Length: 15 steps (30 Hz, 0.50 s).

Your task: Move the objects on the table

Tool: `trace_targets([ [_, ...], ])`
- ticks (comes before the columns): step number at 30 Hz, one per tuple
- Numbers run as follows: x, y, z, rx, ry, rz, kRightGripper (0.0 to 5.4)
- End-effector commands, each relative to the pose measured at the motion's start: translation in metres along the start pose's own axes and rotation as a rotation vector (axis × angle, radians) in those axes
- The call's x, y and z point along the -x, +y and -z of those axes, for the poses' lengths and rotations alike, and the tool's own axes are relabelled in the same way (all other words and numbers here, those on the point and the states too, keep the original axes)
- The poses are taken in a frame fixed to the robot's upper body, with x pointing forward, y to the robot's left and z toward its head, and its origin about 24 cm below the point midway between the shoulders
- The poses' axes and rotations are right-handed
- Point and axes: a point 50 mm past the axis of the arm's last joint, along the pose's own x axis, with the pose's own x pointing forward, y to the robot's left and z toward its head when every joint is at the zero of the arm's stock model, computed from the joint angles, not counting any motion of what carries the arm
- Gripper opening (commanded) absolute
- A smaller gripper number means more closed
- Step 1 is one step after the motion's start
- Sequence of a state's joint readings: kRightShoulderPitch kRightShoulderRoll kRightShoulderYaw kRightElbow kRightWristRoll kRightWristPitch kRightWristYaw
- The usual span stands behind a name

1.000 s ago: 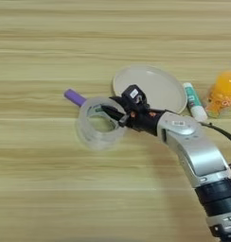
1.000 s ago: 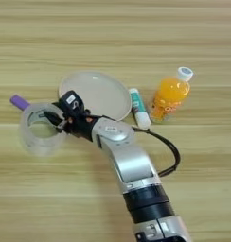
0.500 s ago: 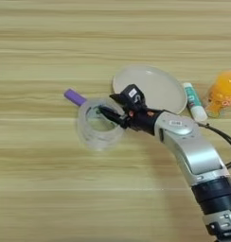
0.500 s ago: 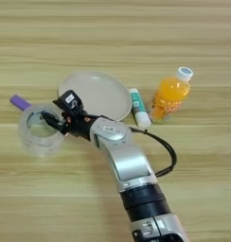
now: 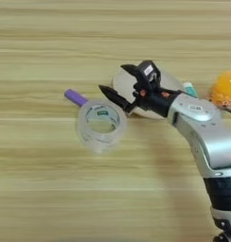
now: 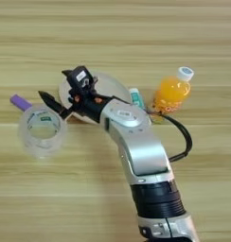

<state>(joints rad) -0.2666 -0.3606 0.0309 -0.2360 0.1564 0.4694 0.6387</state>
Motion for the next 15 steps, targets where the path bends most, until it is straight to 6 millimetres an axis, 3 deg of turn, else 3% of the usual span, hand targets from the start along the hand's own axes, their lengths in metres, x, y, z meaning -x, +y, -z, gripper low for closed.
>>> trace_targets([
  [1, 0.0, -0.025, -0.035, 0.107, -0.122, 0.112, 5.22],
  [7, 0.001, -0.059, -0.033, 0.149, -0.125, 0.282, 5.38],
  [15, 0.0, -0.087, -0.023, 0.115, -0.108, 0.387, 5.38],
])
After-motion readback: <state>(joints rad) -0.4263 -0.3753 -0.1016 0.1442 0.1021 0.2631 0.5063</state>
